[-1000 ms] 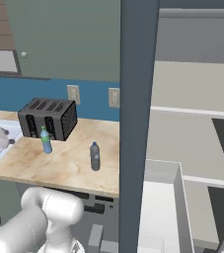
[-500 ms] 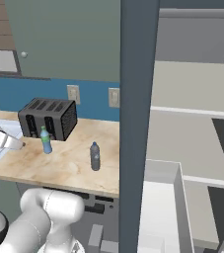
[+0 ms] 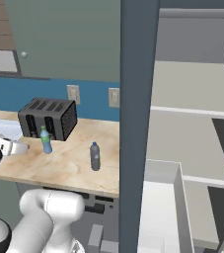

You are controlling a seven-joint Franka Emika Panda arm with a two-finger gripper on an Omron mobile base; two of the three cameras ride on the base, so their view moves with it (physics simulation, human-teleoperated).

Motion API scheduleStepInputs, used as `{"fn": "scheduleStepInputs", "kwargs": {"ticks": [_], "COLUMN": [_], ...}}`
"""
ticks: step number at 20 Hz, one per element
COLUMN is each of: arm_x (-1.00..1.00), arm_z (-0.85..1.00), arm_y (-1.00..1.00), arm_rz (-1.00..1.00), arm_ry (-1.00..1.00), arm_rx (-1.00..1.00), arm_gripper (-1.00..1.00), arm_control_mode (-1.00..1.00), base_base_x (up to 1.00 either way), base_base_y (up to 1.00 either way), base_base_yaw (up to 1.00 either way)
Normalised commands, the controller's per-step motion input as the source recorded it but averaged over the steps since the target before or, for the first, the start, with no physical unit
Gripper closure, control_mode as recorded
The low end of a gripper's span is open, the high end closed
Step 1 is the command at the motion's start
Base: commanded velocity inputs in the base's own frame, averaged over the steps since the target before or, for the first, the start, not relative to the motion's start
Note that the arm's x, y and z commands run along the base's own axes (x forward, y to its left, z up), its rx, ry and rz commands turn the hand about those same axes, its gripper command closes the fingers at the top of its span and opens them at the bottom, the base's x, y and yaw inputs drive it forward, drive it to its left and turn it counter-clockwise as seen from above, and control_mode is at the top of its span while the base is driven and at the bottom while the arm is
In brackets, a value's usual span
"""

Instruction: Take the bottled waters from the counter and place them in the freezer to freeze. Close the freezer door after placing the bottles.

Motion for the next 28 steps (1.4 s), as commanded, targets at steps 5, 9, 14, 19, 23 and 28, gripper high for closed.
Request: {"fn": "scheduleStepInputs", "kwargs": {"ticks": [5, 9, 14, 19, 23, 28], "arm_x": [0.14, 0.22, 0.24, 0.13, 0.01, 0.04], "arm_z": [0.00, 0.00, 0.00, 0.00, -0.01, -0.05], "arm_y": [0.00, 0.15, 0.22, 0.12, 0.01, 0.12], "arm_rz": [0.02, 0.00, 0.00, 0.00, -0.02, -0.01], "arm_ry": [0.00, 0.00, -0.02, -0.05, -0.13, -0.22], "arm_rx": [0.00, 0.00, 0.00, 0.00, 0.00, 0.00], "arm_gripper": [-1.00, -1.00, -1.00, -1.00, -1.00, -1.00], "arm_control_mode": [-1.00, -1.00, -1.00, -1.00, -1.00, -1.00], "base_base_x": [0.00, 0.00, 0.00, 0.00, 0.00, 0.00], "base_base_y": [0.00, 0.00, 0.00, 0.00, 0.00, 0.00], "base_base_yaw": [0.00, 0.00, 0.00, 0.00, 0.00, 0.00]}}
